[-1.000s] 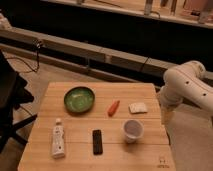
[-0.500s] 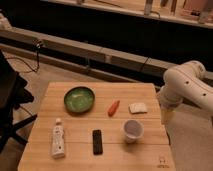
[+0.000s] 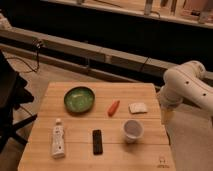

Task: Pick up the ceramic bowl

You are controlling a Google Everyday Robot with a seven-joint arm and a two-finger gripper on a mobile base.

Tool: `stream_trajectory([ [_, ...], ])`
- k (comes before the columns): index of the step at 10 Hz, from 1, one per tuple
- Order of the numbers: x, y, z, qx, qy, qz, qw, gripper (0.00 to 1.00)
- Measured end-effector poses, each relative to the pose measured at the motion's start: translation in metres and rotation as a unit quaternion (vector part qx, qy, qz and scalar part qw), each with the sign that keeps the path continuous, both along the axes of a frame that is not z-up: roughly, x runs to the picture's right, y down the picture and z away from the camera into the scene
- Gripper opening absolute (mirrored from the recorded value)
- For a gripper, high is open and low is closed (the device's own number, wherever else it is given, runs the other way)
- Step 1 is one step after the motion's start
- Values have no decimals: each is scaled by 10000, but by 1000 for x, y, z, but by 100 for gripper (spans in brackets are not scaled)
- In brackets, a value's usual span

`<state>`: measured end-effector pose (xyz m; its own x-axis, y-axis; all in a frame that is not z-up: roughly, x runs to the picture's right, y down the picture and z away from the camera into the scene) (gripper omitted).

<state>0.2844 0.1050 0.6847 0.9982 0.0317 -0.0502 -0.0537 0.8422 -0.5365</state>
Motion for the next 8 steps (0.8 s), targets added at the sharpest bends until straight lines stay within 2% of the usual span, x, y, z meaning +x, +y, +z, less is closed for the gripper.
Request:
stream_trajectory([
  [5, -2, 0, 0, -1, 4, 6, 10000, 80],
  [7, -23, -4, 7, -16, -59, -24, 10000, 80],
  [8, -24, -5, 7, -6, -56, -28, 10000, 80],
])
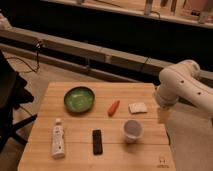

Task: Pick up the ceramic bowl

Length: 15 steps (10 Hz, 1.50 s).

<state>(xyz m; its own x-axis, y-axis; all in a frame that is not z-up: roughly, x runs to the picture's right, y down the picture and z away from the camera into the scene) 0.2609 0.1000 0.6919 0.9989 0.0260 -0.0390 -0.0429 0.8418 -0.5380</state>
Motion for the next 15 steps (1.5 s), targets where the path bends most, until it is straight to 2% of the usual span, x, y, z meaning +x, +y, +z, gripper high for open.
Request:
stream_trajectory([
  [3, -2, -2, 3, 1, -34, -22, 10000, 80],
  [5, -18, -5, 8, 18, -63, -22, 10000, 80],
  [8, -19, -8, 10, 39, -69, -28, 10000, 80],
  [13, -44, -15, 20, 47, -211, -72, 9997, 80],
  [15, -43, -17, 23, 60, -212, -69, 9997, 80],
])
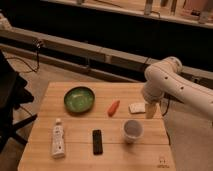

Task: Pick up the ceramic bowl

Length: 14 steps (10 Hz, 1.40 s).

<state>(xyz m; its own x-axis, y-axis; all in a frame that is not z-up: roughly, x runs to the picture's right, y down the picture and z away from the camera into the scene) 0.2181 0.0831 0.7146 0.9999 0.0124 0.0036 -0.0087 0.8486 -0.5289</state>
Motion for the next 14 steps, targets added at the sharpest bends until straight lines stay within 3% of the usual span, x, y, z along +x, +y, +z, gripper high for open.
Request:
stream_trajectory([
  [14, -57, -21, 27, 69, -551, -352, 9978, 80],
])
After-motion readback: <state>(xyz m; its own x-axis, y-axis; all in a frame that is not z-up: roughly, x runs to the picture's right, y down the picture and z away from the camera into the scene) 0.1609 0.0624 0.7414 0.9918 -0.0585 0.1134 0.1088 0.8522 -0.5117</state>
